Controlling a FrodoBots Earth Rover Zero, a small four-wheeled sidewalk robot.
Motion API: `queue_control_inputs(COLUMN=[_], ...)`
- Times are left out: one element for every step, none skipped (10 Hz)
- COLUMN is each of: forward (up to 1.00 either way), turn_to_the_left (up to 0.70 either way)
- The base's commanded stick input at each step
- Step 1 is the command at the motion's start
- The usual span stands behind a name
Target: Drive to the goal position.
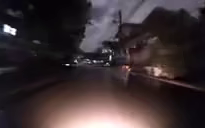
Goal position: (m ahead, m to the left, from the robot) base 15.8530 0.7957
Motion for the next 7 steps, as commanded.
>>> queue_control_inputs(forward=[1.00, 1.00, 1.00, 1.00, 1.00, 1.00, 1.00], turn_to_the_left=[0.00, 0.00, 0.00, 0.00, 0.04, 0.27, 0.15])
